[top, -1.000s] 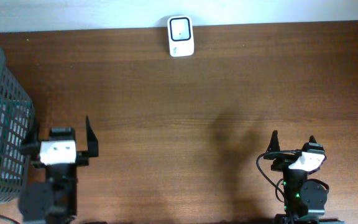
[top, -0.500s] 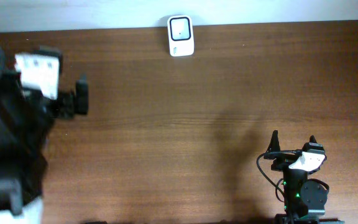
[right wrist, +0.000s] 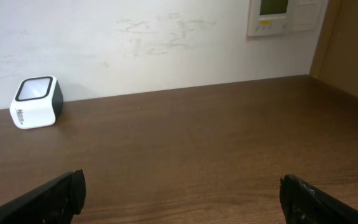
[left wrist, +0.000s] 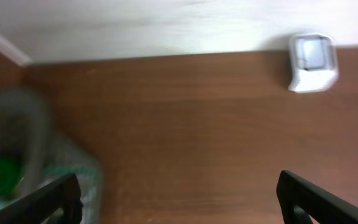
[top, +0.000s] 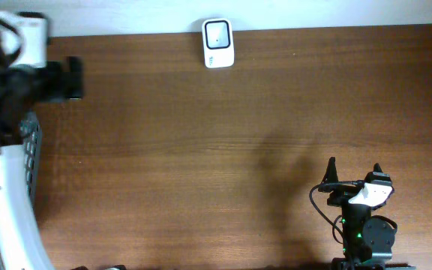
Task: Scan the item barcode
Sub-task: 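Move the left gripper over the grey basket and reach inside, then grasp the green-and-white tissue pack in the basket with the left gripper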
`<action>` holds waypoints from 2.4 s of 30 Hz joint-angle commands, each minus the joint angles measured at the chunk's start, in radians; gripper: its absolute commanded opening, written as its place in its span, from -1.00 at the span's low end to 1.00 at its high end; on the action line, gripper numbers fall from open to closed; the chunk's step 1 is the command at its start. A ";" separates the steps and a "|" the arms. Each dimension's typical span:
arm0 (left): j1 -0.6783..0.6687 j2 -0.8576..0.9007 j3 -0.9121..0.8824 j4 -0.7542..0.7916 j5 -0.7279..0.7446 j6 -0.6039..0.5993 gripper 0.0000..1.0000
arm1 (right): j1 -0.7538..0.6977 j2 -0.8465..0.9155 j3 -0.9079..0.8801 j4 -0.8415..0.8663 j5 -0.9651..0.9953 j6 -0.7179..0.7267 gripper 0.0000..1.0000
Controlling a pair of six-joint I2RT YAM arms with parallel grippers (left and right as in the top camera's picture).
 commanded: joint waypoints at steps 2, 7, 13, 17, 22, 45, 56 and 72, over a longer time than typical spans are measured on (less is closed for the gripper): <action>0.245 -0.009 0.025 0.017 0.099 -0.046 0.99 | -0.007 -0.008 -0.005 -0.006 0.015 0.003 0.97; 0.496 0.032 0.025 0.035 0.192 -0.044 1.00 | -0.007 -0.008 -0.005 -0.006 0.015 0.003 0.97; 0.630 0.122 0.025 0.008 0.219 -0.016 0.94 | -0.007 -0.008 -0.005 -0.006 0.015 0.003 0.97; 0.689 0.198 0.025 -0.013 0.219 0.005 0.90 | -0.007 -0.008 -0.005 -0.006 0.015 0.003 0.97; 0.754 0.283 0.024 -0.035 0.288 0.102 0.85 | -0.007 -0.008 -0.005 -0.006 0.015 0.003 0.97; 0.798 0.729 0.021 -0.039 0.286 0.309 0.50 | -0.007 -0.008 -0.005 -0.006 0.015 0.003 0.97; 0.727 0.766 -0.047 -0.031 0.259 0.321 0.26 | -0.007 -0.008 -0.005 -0.006 0.015 0.003 0.97; 0.719 0.761 0.043 -0.072 0.270 0.213 -0.70 | -0.007 -0.008 -0.005 -0.006 0.015 0.003 0.97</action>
